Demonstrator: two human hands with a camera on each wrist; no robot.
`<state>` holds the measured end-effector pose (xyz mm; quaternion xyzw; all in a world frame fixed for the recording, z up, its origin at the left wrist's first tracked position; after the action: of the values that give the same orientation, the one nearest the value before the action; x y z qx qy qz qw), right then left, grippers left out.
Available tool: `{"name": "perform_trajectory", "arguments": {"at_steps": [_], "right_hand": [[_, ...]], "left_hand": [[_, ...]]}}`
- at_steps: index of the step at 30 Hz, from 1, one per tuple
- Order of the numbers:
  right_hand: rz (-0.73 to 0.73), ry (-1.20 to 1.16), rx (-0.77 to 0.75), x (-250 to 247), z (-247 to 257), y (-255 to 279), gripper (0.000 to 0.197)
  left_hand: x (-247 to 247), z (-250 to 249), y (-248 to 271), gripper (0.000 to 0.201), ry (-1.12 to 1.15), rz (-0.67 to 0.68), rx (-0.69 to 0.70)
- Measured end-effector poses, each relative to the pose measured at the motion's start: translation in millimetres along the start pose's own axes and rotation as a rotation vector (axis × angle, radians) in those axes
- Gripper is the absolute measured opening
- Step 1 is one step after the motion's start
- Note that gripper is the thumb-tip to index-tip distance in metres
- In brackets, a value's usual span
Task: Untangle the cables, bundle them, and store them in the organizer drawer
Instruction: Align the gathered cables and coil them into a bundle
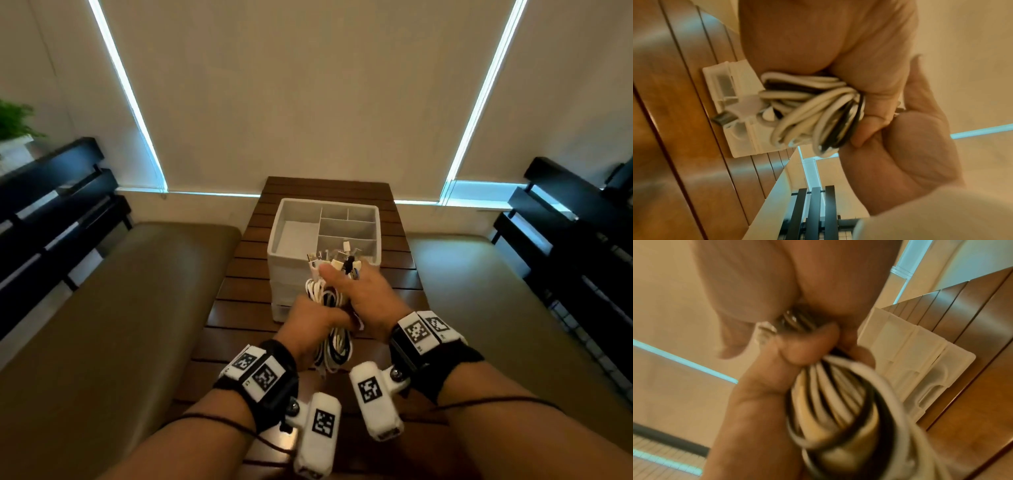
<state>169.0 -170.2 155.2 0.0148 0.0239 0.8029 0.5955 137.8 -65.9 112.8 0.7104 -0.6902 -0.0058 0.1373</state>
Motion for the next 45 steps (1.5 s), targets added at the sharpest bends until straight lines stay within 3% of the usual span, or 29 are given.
{"name": "perform_trajectory", "arguments": {"at_steps": [2,4,7,11,14,16,19,22,27,37,45], "right_hand": [[0.001,0.059,0.029,-7.9,-1.3,-11.2,0.059],[-0.187,0.083,0.065,-25.4,-10.2,-34.1,0.075],[-0.448,0.210,0.195,-59.8,-24.4,-69.1,0.073],[-0.438,0.230,0.315,-80.4,-48.6,-111.3,0.082],[-0.426,0.148,0.261,-76.3,-57.6,-129.0,0.071],[-0.442,0.188,0.192,-72.8,-59.5,-137.0,0.062],[-0.428,0.291,0.133,-70.3,-63.2,-142.3,0.055],[-0.429,0.357,0.105,-68.1,-62.5,-137.9,0.054],[-0.451,0.364,0.118,-54.0,-62.7,-106.1,0.047],[-0.426,0.409,0.130,-22.3,-79.2,-17.0,0.047],[-0.439,0.401,0.166,-12.4,-68.3,2.2,0.035]], "left_hand": [[-9.2,5.3,-10.5,0.036,0.057,-0.090,-0.050],[-24.0,11.8,-26.3,0.009,0.179,-0.230,-0.116],[-49.3,25.6,-52.5,0.010,0.392,-0.370,-0.212],[-67.5,46.6,-76.7,0.008,0.582,-0.468,-0.261],[-65.7,61.3,-81.4,0.015,0.665,-0.471,-0.300],[-63.7,66.2,-80.5,0.005,0.692,-0.491,-0.313],[-60.0,70.8,-76.5,0.025,0.706,-0.476,-0.316],[-55.6,73.3,-69.6,0.033,0.753,-0.466,-0.290],[-48.1,76.7,-47.4,0.012,0.919,-0.481,-0.252],[-49.4,96.0,20.1,0.016,1.110,-0.600,-0.213],[-36.5,89.3,34.2,0.021,1.180,-0.618,-0.181]]}}
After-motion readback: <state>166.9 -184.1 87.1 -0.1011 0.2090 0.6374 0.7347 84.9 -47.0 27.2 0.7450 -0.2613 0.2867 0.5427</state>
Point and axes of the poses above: each hand's wrist, its own y-axis away from the middle knuckle, its own x-axis out of the palm, z = x × y, the point moved 1 cm from there along -y, towards the middle knuckle, and after that the axes turned 2 degrees about -z, right-handed, at the moved point
